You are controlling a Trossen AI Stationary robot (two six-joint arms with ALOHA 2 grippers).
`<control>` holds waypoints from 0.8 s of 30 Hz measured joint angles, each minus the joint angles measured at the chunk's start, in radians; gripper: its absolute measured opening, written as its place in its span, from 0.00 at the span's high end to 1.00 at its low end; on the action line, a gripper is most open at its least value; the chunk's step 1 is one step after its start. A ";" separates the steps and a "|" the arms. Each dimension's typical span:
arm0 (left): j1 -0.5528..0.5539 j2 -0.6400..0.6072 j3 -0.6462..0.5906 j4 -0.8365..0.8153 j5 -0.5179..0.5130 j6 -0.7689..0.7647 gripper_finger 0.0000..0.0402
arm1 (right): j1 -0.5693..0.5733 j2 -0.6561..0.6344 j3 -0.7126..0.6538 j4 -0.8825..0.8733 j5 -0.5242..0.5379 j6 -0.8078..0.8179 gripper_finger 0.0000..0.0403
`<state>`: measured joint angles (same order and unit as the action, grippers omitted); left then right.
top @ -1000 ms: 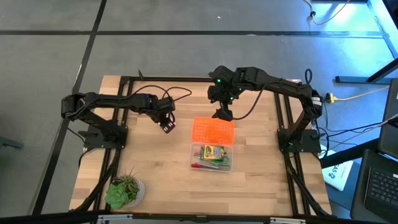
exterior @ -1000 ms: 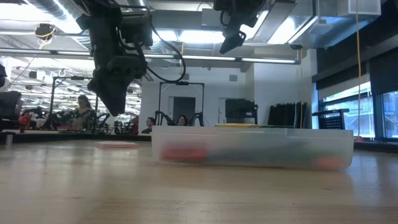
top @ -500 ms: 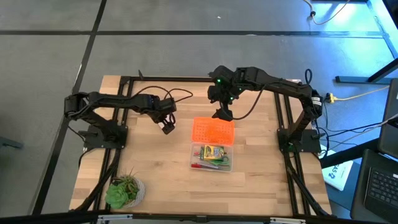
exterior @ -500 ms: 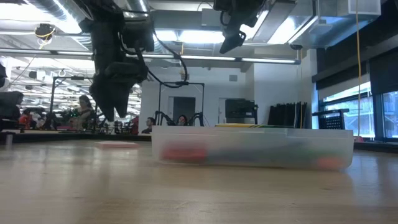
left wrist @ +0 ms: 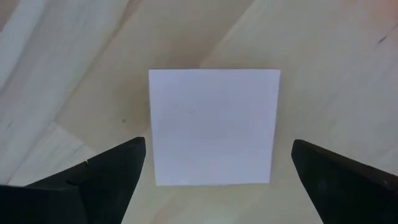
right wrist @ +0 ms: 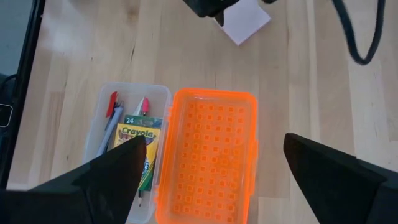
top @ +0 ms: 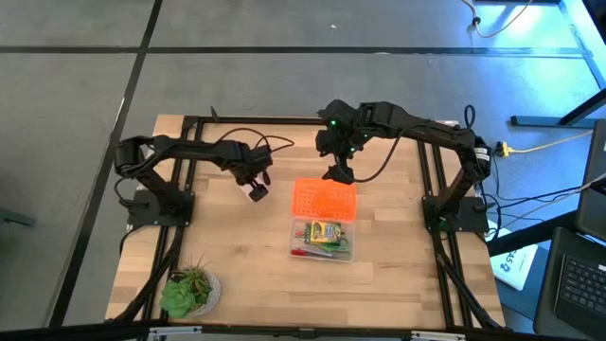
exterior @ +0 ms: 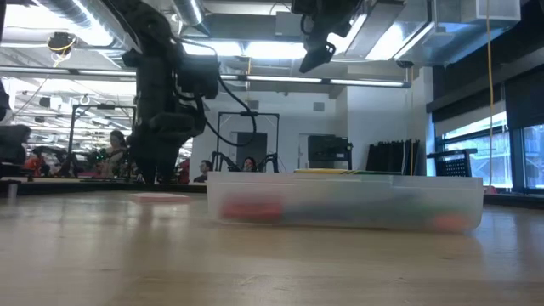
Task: Pack school essentials
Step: Put the white sticky notes into the orange supply box
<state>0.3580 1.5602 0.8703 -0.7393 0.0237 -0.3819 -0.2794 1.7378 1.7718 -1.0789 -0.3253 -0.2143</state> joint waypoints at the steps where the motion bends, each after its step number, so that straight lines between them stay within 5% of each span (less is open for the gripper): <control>1: 0.000 0.005 0.000 0.005 0.002 0.007 0.00 | 0.000 0.000 0.000 0.000 0.000 0.000 0.05; 24: -0.006 0.048 -0.001 0.023 -0.007 0.028 0.00 | 0.000 0.000 0.000 0.044 0.000 0.000 0.05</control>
<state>0.3519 1.6081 0.8692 -0.7166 0.0172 -0.3542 -0.2790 1.7378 1.7718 -1.0348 -0.3252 -0.2144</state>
